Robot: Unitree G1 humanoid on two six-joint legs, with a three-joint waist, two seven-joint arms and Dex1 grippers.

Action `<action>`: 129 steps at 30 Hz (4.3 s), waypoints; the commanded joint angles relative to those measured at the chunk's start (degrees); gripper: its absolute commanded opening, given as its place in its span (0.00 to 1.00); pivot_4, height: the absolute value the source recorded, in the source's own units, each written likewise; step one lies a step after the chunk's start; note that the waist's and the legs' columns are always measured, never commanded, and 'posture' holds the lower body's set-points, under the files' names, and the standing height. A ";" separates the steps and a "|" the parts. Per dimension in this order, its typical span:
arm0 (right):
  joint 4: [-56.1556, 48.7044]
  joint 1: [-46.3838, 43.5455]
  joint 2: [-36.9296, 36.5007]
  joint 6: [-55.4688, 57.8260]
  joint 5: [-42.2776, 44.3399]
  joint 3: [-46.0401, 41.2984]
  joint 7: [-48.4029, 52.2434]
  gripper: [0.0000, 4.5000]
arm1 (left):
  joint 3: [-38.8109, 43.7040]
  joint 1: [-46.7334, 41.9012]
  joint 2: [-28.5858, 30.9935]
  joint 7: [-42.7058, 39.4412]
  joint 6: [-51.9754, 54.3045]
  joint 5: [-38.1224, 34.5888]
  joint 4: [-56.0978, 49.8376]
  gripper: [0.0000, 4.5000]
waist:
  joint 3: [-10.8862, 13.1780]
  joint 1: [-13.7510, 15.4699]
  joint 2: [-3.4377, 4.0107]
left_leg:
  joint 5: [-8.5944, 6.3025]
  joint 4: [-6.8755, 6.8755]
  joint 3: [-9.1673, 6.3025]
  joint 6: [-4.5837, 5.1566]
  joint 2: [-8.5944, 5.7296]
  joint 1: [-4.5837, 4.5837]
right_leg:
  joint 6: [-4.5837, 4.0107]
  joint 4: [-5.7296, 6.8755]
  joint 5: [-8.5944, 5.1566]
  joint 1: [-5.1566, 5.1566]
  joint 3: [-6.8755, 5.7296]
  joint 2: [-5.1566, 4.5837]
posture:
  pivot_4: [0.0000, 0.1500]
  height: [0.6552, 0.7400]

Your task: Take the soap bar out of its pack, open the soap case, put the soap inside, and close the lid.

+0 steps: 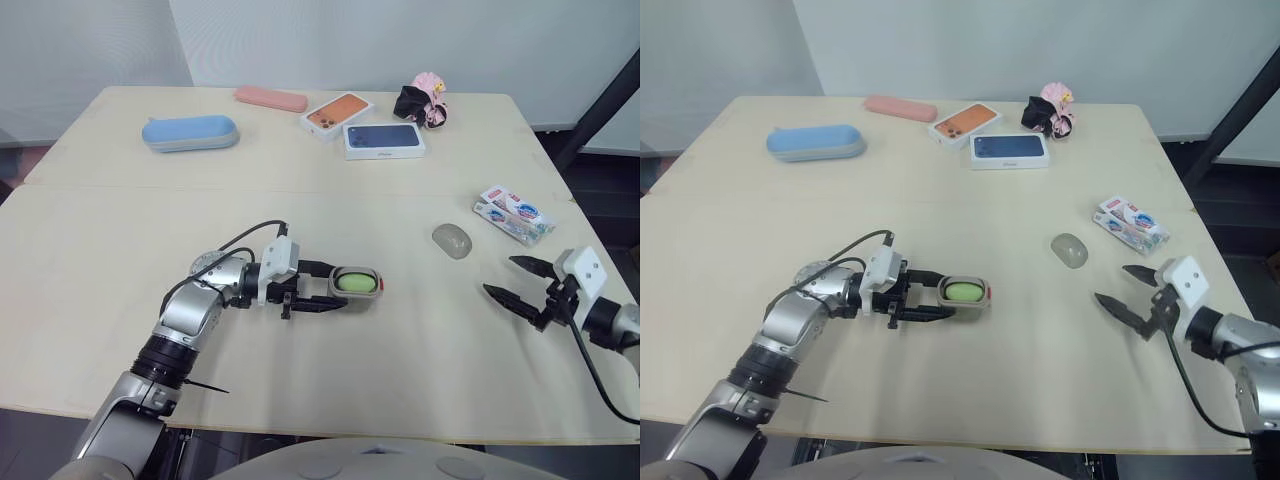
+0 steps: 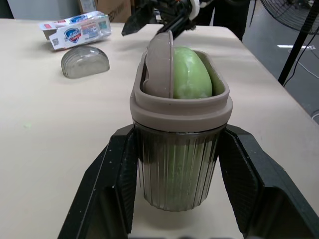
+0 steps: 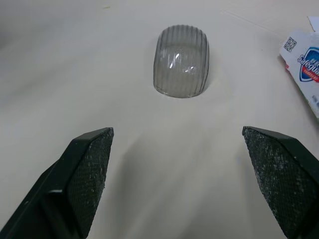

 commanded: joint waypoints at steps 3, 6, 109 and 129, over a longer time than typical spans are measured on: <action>-4.60 -4.82 -6.50 7.92 -0.40 1.89 1.09 0.99 | -0.07 -0.97 0.12 -0.62 -1.99 0.74 0.39 0.42 | 0.00 0.15 0.02 | 0.00 0.00 -0.01 0.00 0.01 0.00 | 0.00 0.00 0.00 0.00 -0.01 0.00 | 1.00 1.00; -7.90 -8.73 -10.89 13.80 -0.77 5.66 2.90 0.99 | -0.08 -1.15 0.03 -0.76 -2.12 0.96 0.64 0.42 | 0.00 0.34 0.03 | 0.00 0.01 -0.01 0.00 0.00 0.00 | 0.00 0.01 0.00 0.02 -0.01 0.02 | 1.00 1.00; -23.89 -58.74 -2.44 42.60 -6.19 49.28 16.88 0.44 | -0.30 -3.32 -2.40 5.25 -4.96 2.97 6.05 0.42 | 0.02 1.82 0.12 | 0.00 0.01 0.11 -0.05 0.10 0.33 | 0.00 0.31 0.00 0.02 0.08 0.12 | 1.00 1.00; -23.81 -59.75 -1.19 43.90 -5.92 49.45 17.89 0.44 | -0.48 -2.64 -2.01 5.70 -4.74 3.02 5.23 0.42 | 0.02 1.51 0.12 | 0.00 0.00 0.12 -0.06 0.10 0.36 | 0.00 0.34 0.00 0.02 0.10 0.13 | 1.00 1.00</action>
